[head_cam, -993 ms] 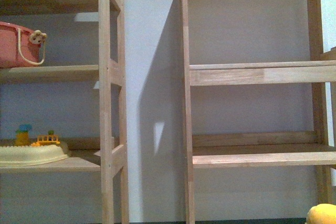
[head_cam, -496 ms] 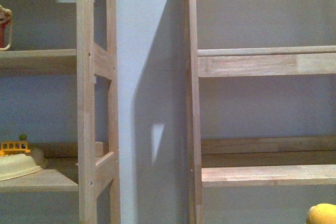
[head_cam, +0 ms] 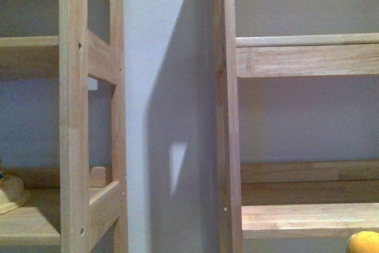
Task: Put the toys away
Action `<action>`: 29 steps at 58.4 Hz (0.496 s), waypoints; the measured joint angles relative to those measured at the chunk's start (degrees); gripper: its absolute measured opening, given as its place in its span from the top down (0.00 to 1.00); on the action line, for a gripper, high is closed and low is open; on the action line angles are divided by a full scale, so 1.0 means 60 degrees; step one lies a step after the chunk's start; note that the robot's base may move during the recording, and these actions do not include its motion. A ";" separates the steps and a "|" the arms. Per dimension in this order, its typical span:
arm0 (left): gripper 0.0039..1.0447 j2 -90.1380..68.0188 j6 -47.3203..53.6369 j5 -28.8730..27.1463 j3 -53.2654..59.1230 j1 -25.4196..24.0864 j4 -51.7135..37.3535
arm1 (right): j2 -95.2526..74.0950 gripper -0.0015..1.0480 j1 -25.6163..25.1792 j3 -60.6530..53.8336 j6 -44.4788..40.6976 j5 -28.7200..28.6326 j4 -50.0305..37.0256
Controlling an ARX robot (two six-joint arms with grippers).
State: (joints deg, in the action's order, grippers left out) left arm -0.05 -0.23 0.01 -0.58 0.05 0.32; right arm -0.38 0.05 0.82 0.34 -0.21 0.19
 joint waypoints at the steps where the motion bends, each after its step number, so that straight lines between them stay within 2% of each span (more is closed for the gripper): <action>1: 0.06 0.0000 0.0000 0.0000 0.0000 0.0000 0.0000 | 0.0000 0.93 0.0000 0.0000 0.0000 0.0004 0.0000; 25: 0.06 0.0000 0.0000 -0.0007 0.0000 0.0000 0.0000 | 0.0000 0.93 0.0000 0.0000 0.0000 0.0011 0.0000; 26: 0.06 -0.0004 0.0000 -0.0004 0.0000 0.0000 0.0000 | -0.0022 0.93 0.0022 0.0004 0.0029 0.0124 0.0025; 29: 0.06 0.0000 0.0000 -0.0004 0.0000 0.0000 0.0000 | -0.0226 0.93 0.0386 0.0098 0.0382 0.1228 0.0463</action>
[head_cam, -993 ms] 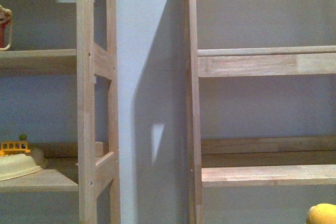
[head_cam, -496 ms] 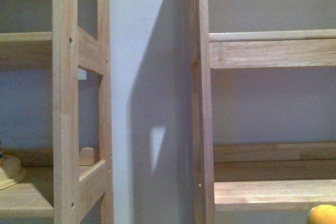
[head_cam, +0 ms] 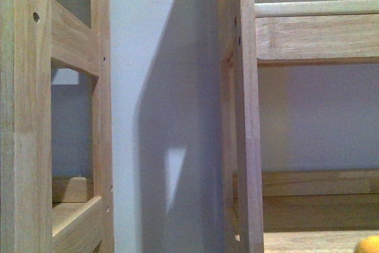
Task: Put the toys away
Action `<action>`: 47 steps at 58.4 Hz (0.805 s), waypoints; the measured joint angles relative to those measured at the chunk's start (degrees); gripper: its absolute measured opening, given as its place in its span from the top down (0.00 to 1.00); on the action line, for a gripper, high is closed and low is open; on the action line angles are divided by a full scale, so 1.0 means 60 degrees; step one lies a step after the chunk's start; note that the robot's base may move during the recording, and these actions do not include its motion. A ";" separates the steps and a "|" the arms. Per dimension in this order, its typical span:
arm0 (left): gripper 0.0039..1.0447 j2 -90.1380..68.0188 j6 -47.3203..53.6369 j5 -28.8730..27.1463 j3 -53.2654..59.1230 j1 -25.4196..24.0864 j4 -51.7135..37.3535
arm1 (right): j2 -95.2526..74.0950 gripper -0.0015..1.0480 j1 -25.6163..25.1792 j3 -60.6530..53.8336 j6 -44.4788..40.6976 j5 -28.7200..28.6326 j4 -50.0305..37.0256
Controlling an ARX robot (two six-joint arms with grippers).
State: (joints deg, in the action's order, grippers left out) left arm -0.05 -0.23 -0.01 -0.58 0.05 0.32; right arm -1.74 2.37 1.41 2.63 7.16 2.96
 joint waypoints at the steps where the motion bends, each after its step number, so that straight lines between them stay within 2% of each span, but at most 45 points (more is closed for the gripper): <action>1: 0.06 0.0000 0.0000 0.0004 0.0000 0.0000 0.0000 | -0.0142 0.93 0.0149 0.0036 0.0113 0.0492 0.0076; 8: 0.06 0.0000 0.0000 0.0004 0.0000 0.0000 0.0000 | -0.0885 0.93 0.0313 0.0328 0.0208 0.1883 -0.0102; 21: 0.06 0.0000 0.0000 0.0000 0.0000 0.0000 0.0000 | -0.2324 0.93 0.0834 0.2419 -0.0135 0.2940 -0.0484; 27: 0.06 0.0000 0.0000 0.0004 0.0000 0.0000 0.0000 | -0.2845 0.93 0.1479 0.3636 -0.0459 0.3694 -0.0514; 36: 0.06 0.0000 0.0000 0.0004 0.0000 0.0000 0.0000 | -0.3861 0.93 0.2911 0.5533 -0.1249 0.4983 -0.1027; 47: 0.06 0.0000 0.0000 0.0000 0.0000 0.0000 0.0000 | -0.5242 0.93 0.4138 0.7573 -0.2597 0.5701 -0.1898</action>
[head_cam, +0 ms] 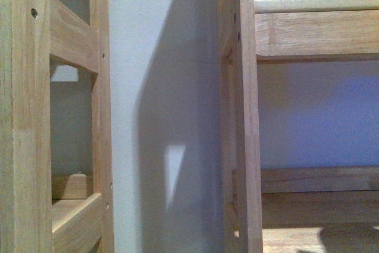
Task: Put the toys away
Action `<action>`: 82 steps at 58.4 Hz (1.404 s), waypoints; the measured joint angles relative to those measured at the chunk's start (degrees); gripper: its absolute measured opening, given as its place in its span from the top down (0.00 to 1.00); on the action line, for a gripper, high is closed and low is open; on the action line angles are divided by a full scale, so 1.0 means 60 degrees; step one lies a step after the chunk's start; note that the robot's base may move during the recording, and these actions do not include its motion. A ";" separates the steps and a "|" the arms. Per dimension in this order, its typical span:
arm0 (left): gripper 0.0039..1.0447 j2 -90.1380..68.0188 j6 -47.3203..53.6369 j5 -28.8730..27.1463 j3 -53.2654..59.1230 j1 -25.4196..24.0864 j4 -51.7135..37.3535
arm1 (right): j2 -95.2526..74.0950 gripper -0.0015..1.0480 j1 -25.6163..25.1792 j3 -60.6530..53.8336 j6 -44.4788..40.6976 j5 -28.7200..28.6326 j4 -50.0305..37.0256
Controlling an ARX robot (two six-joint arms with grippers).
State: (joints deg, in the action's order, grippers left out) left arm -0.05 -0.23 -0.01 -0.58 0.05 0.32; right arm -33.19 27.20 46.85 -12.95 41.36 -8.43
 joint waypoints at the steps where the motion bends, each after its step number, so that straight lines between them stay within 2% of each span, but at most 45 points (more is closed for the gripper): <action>1: 0.06 0.0000 0.0000 0.0004 0.0000 0.0000 0.0000 | -0.0076 0.93 0.0025 0.0127 -0.0036 0.0007 -0.0036; 11: 0.06 0.0000 0.0000 0.0004 0.0000 0.0000 0.0000 | -0.1020 0.93 -0.0004 0.1905 -0.0823 -0.0335 -0.0128; 19: 0.06 0.0000 0.0000 0.0004 0.0000 0.0000 0.0000 | -0.1650 0.93 -0.0488 0.3413 -0.0914 -0.0976 0.0335; 33: 0.06 0.0000 0.0000 0.0004 0.0000 0.0000 0.0000 | -0.3111 0.93 -0.3475 0.5661 0.0652 -0.3442 0.1610; 41: 0.06 0.0000 0.0000 0.0004 0.0000 0.0000 0.0000 | -0.4135 0.93 -0.4433 0.6473 0.1545 -0.4364 0.1701; 59: 0.06 0.0000 0.0000 0.0004 0.0000 0.0000 0.0000 | -0.6637 0.93 -0.4288 0.8258 0.2543 -0.5013 0.1657; 82: 0.06 0.0000 0.0000 0.0004 0.0000 0.0000 0.0000 | -0.9369 0.93 -0.3574 1.0590 0.3646 -0.5042 0.2153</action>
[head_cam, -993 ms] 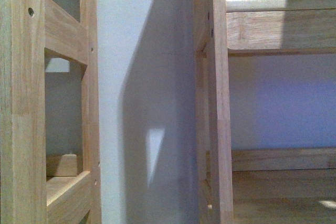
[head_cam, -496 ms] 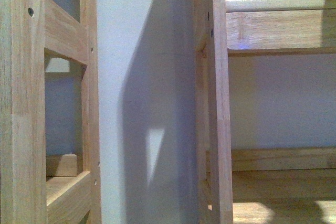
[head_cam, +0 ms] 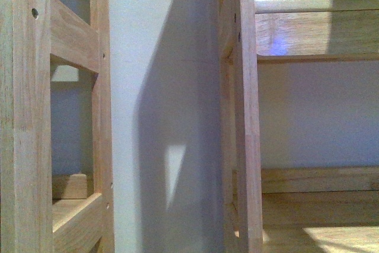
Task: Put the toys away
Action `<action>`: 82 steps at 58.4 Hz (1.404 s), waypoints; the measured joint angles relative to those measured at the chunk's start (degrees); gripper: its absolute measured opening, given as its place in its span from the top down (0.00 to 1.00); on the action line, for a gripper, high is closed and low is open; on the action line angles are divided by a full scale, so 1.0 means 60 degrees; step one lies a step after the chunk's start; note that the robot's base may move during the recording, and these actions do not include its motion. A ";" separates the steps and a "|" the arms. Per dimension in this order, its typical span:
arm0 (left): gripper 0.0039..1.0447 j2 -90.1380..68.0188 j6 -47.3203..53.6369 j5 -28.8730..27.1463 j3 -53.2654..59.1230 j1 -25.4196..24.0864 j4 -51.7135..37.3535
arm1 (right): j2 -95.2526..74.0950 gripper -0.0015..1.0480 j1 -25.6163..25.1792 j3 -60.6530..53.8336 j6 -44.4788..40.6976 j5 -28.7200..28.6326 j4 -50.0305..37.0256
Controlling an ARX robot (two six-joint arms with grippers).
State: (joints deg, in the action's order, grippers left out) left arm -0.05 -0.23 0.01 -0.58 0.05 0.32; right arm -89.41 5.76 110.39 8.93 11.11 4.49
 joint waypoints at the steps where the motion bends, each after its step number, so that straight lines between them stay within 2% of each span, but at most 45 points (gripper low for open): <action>1: 0.06 0.0000 0.0000 0.0000 0.0000 0.0000 0.0000 | -0.0146 0.93 0.0040 0.0124 0.0080 0.0007 0.0040; 30: 0.06 0.0000 0.0000 0.0000 0.0000 0.0000 0.0000 | -0.1384 0.94 0.1315 0.0750 0.0689 0.0532 0.0051; 56: 0.06 0.0000 0.0000 0.0000 0.0000 0.0000 0.0000 | -0.1337 0.94 0.1351 0.0452 0.1089 0.0503 -0.0055; 60: 0.06 0.0000 0.0000 0.0000 0.0000 0.0000 0.0000 | -0.1293 0.85 0.1322 0.0375 0.1071 0.0514 -0.0036; 66: 0.06 0.0000 0.0000 0.0000 0.0000 0.0000 0.0000 | -0.1195 0.63 0.1282 0.0233 0.1038 0.0517 -0.0033; 82: 0.06 0.0000 0.0000 0.0000 0.0000 0.0000 0.0000 | -0.1180 0.25 0.1293 0.0324 0.0703 0.0656 0.0004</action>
State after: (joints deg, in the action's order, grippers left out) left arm -0.05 -0.23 0.01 -0.58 0.05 0.32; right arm -96.49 13.52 112.33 13.15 15.05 4.51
